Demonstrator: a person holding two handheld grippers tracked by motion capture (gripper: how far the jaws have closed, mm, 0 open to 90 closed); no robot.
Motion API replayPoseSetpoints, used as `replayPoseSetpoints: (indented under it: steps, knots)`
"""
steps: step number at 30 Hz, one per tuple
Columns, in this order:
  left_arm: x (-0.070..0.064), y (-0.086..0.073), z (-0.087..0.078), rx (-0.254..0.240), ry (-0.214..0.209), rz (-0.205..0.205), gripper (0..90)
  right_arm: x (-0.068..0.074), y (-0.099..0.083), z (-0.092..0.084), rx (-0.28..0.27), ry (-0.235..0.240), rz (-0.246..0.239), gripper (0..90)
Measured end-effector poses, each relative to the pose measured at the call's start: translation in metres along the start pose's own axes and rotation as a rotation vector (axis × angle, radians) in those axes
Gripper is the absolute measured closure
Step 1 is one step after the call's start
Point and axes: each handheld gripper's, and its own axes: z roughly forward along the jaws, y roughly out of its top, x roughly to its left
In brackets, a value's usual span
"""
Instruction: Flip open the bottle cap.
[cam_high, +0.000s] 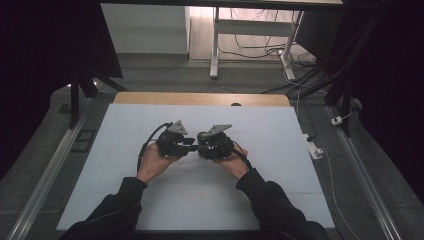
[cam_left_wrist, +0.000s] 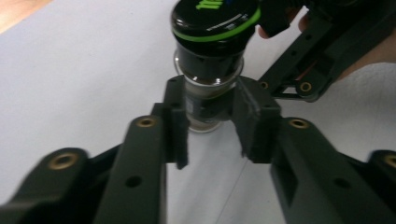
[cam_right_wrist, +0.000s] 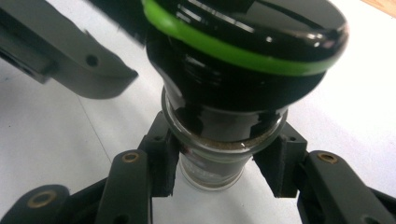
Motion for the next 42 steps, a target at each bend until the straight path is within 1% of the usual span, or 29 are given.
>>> replayPoseSetpoints:
  steps: [1, 2, 6, 8, 13, 16, 22, 29, 32, 42]
  knots:
    - [-0.001, 0.0, 0.001, -0.003, -0.008, 0.0, 74.2, 0.0, 0.0, 0.0, 0.0, 0.0, 0.0, 52.2]
    - [-0.001, 0.0, 0.001, 0.0, -0.011, 0.006, 74.2, 0.0, 0.0, 0.0, 0.0, 0.0, 0.0, 52.2]
    - [-0.002, 0.001, 0.003, -0.006, -0.012, -0.011, 84.9, 0.0, 0.0, 0.0, 0.0, 0.0, 0.002, 52.2]
    - [-0.002, 0.0, 0.004, -0.004, -0.013, -0.014, 88.6, 0.0, 0.0, 0.0, 0.0, 0.0, -0.001, 52.2]
    - [-0.003, 0.001, 0.003, -0.003, -0.012, -0.012, 88.9, 0.0, 0.0, 0.0, -0.001, 0.001, 0.002, 52.2]
    - [-0.004, 0.002, 0.002, -0.015, -0.02, -0.02, 88.9, 0.0, 0.0, 0.0, 0.0, 0.0, 0.0, 52.2]
    - [-0.006, 0.006, -0.004, -0.028, -0.028, -0.022, 88.9, 0.0, 0.0, 0.0, 0.0, 0.0, 0.002, 52.2]
    - [-0.007, 0.007, -0.006, -0.028, -0.019, -0.018, 88.9, 0.0, 0.0, 0.0, -0.001, 0.003, 0.008, 52.2]
    - [-0.007, 0.009, -0.008, -0.042, -0.024, -0.023, 88.9, 0.0, 0.0, 0.0, -0.001, 0.001, 0.003, 52.2]
    - [-0.007, 0.014, -0.009, -0.051, -0.014, -0.033, 88.9, 0.0, 0.0, 0.0, -0.001, 0.001, 0.005, 52.3]
